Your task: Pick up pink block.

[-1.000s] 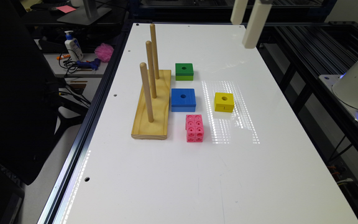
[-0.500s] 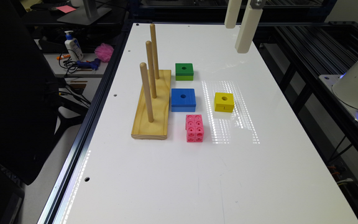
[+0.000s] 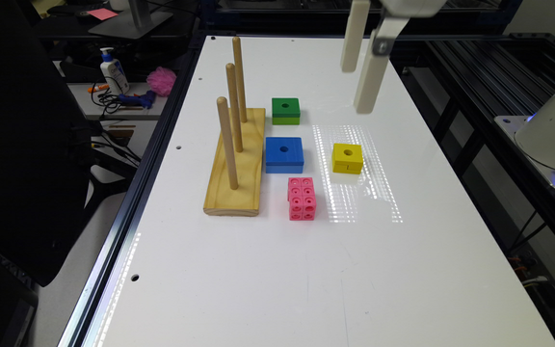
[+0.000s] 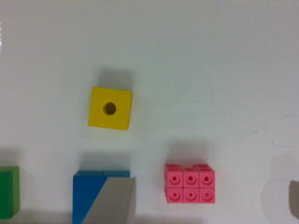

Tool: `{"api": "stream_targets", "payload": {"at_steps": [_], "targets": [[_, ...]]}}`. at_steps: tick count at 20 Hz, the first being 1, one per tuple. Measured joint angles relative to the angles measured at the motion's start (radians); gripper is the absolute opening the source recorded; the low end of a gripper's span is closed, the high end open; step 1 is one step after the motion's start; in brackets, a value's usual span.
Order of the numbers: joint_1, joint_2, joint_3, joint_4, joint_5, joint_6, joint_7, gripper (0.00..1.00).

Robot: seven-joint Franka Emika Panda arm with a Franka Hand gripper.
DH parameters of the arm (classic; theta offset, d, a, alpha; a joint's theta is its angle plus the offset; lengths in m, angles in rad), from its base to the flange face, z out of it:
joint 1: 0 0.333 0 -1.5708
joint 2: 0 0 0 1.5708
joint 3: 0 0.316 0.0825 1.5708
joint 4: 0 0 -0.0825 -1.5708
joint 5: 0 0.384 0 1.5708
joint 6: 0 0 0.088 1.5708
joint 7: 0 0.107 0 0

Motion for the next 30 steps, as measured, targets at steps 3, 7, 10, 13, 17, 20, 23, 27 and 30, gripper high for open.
{"api": "stream_targets", "payload": {"at_steps": [3,7,10,13,17,20,23,27,30], "targets": [[0.0,0.004,0.0,-0.001,0.0,0.002,0.0,1.0],[0.0,0.029,0.0,-0.005,0.0,0.018,0.0,1.0],[0.0,0.065,0.001,-0.005,0.0,0.052,0.001,1.0],[0.0,0.08,0.002,-0.005,0.0,0.068,0.001,1.0],[0.0,0.082,0.012,-0.001,0.0,0.073,0.011,1.0],[0.0,0.082,0.02,0.0,0.0,0.074,0.019,1.0],[0.0,0.084,0.025,0.0,0.0,0.078,0.026,1.0],[0.0,0.123,0.025,-0.001,-0.0001,0.117,0.026,1.0],[0.0,0.155,0.025,-0.001,-0.0003,0.151,0.026,1.0]]}}
